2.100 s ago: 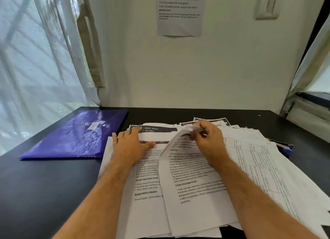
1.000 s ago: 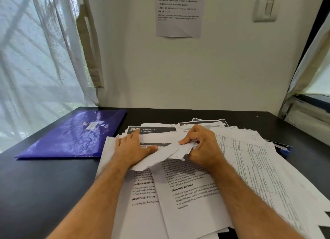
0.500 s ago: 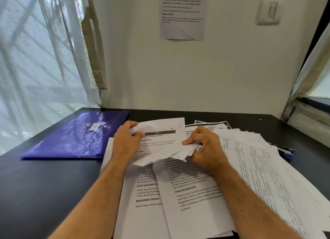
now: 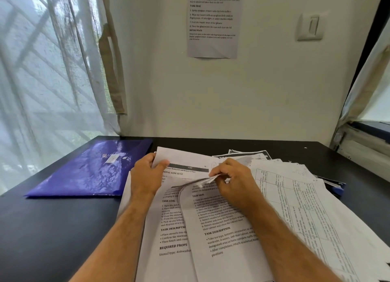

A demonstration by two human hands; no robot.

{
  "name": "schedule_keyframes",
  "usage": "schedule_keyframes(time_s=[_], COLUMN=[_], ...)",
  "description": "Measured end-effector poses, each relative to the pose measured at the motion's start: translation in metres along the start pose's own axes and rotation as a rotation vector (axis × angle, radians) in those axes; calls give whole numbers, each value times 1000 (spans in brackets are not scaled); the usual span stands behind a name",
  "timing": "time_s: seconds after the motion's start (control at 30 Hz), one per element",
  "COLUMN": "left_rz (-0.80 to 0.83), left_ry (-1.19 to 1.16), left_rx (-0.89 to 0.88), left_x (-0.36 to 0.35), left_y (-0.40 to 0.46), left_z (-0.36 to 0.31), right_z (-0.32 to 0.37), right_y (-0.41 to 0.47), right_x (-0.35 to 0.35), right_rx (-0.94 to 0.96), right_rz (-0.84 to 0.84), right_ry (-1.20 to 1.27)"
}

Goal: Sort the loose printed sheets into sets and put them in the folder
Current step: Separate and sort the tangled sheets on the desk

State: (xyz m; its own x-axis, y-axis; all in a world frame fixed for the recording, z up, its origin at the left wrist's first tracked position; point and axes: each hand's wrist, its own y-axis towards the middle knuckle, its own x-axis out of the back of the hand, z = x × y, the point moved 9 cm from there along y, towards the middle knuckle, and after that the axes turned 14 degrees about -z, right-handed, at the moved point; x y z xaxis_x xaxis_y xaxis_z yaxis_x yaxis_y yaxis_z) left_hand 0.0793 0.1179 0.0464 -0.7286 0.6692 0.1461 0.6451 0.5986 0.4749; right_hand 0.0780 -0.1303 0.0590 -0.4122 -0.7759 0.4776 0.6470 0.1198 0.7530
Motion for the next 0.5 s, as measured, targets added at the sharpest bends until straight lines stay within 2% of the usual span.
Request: schedule_keyframes(time_s=[0.07,0.1,0.2,0.27,0.33,0.43,0.5], left_rz=[1,52,410,631,765,835,753], left_ry=[-29,-105,-426,-468,-428,-370,-360], left_rx=[-19,-6,114,197,204,190,227], left_x=[2,0,-22,-35,-42,-42,-37], left_y=[-2,-3,-14,-25,-35,-45,-42], left_z=[-5,-6,-11,-7,-7,-12,-14], right_z=[3,3,4,-4,-9,-6,-7], right_y=[-2,-3,-3,-3,-4,-3,-2], right_x=[6,9,15,14,10,3,4], right_rx=[23,35,54,-43,-102,-2,19], right_rz=[-13,-23,-81,-72,-31,9,-15], right_ry=[26,27,-8,27,40,-26,-23])
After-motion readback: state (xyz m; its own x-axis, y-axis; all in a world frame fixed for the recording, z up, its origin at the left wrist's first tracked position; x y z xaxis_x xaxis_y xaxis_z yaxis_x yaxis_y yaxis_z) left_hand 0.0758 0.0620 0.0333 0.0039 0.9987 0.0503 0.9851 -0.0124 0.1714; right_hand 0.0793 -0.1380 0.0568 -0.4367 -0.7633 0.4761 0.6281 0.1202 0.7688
